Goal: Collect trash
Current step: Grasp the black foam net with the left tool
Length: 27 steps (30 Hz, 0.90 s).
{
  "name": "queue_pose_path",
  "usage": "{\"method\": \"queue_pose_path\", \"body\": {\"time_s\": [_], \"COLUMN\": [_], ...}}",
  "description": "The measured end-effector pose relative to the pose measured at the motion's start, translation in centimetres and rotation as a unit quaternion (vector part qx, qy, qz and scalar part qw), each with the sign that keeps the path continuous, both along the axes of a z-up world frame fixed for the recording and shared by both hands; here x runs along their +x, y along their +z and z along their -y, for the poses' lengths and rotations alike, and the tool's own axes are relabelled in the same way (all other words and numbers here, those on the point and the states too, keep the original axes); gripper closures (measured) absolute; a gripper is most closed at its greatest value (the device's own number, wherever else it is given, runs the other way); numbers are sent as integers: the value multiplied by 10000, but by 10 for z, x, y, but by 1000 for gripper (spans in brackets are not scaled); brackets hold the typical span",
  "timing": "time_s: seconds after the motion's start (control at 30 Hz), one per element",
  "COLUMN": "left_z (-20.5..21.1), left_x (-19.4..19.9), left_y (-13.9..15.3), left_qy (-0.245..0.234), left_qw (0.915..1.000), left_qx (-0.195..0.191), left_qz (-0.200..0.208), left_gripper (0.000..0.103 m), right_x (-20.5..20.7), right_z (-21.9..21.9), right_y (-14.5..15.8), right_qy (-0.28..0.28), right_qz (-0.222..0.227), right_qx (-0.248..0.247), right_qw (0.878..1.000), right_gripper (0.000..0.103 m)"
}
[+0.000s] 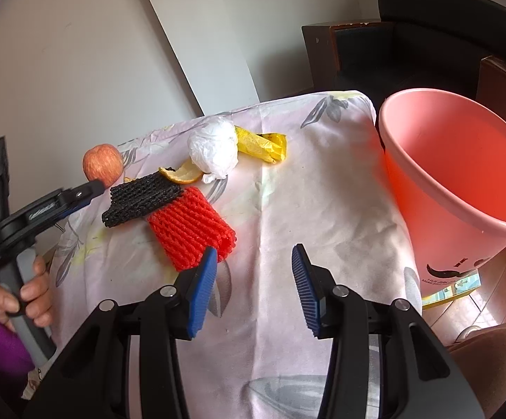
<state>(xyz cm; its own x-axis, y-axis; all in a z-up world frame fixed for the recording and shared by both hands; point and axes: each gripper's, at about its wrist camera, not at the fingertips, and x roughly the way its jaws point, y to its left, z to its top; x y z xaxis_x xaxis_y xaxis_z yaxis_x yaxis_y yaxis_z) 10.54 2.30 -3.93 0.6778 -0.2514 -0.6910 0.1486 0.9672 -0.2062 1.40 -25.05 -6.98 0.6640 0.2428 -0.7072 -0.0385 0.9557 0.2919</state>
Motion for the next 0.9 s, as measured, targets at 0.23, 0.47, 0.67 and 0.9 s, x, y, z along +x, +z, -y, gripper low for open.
{"method": "queue_pose_path", "body": {"time_s": [0.23, 0.47, 0.67, 0.9], "left_z": [14, 11, -3, -34], "left_x": [16, 14, -3, -20], "left_y": [-15, -23, -6, 11], "left_qy": [-152, -218, -224, -21], "left_qw": [9998, 9996, 9994, 9983], "left_qx": [135, -6, -241, -505], "left_qz": [-32, -196, 54, 287], "left_gripper": [58, 93, 94, 94], "right_x": [3, 16, 33, 52], "right_z": [-3, -16, -29, -48], "right_y": [-2, 8, 19, 13], "right_qy": [2, 228, 408, 612], "right_qz": [-56, 122, 242, 47], "right_qx": [-50, -21, 68, 119], "right_qw": [10000, 9997, 9988, 9980], "right_gripper": [58, 58, 58, 58]}}
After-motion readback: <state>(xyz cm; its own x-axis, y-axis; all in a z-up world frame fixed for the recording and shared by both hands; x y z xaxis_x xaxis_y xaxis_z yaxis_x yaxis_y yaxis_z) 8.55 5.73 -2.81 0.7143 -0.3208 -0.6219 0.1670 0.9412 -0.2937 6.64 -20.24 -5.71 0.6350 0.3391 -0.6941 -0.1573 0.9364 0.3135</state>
